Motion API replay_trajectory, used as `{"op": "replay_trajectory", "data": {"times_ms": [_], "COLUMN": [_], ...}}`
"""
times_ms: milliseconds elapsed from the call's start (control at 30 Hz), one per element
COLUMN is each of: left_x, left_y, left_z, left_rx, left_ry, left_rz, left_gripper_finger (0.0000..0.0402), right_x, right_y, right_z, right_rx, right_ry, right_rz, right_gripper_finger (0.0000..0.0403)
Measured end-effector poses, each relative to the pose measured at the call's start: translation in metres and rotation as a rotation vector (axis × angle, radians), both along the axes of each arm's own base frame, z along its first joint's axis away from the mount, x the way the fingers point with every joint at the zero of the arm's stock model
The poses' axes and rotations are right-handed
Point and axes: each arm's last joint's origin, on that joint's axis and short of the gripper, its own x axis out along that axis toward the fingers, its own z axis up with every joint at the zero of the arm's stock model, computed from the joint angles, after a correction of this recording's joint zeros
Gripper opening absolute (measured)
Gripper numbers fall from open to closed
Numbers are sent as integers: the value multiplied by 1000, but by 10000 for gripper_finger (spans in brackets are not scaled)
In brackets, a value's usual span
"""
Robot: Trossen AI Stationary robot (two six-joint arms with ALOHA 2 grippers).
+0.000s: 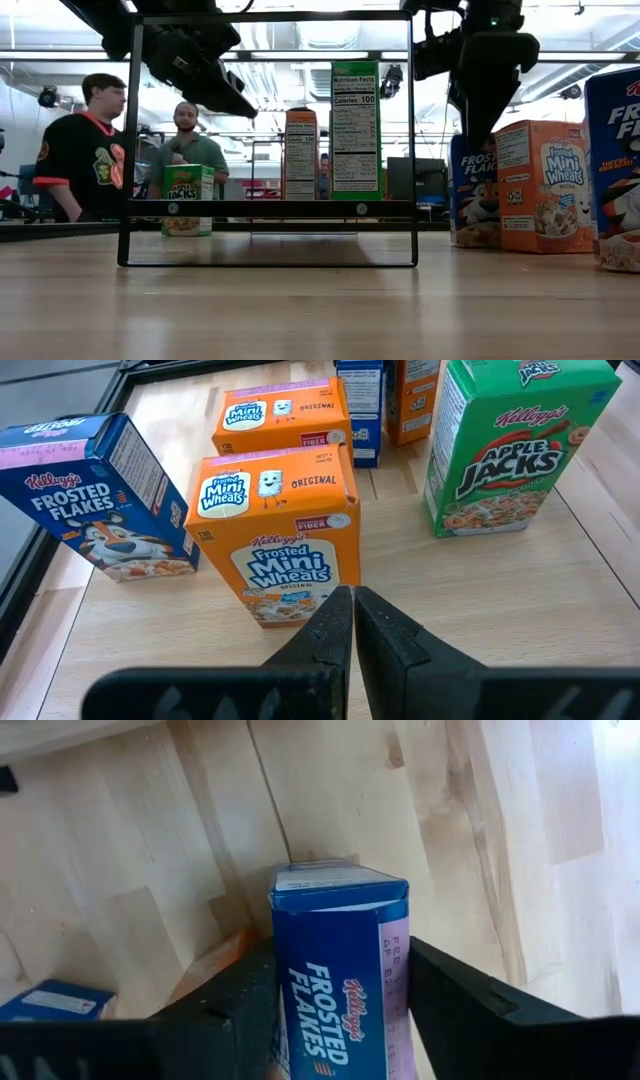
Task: Stack cereal on shelf
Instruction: Put the top blue cereal box on the shelf aligned with the other blue cereal box
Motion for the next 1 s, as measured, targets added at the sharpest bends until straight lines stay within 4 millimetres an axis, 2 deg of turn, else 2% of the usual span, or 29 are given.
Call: {"op": "replay_trajectory", "data": {"times_ms": [600,767,1000], "left_x": [-3,-6,-16], "left_y": [-1,-1,-4], "left_z": [5,10,19], "left_rx": [26,33,46], "left_ry": [-20,-44,-89], "left_rz": [-14,-14,-15], "left_gripper_finger": [0,0,0], "right_x": [1,1,0], "right_y": [0,0,0], "right_z": [7,25,66], "right_rx": [10,13,13], "right_ry": [-39,-70,-148], "right_rz": [-18,-16,-19], "right_gripper_finger": [136,136,136]}}
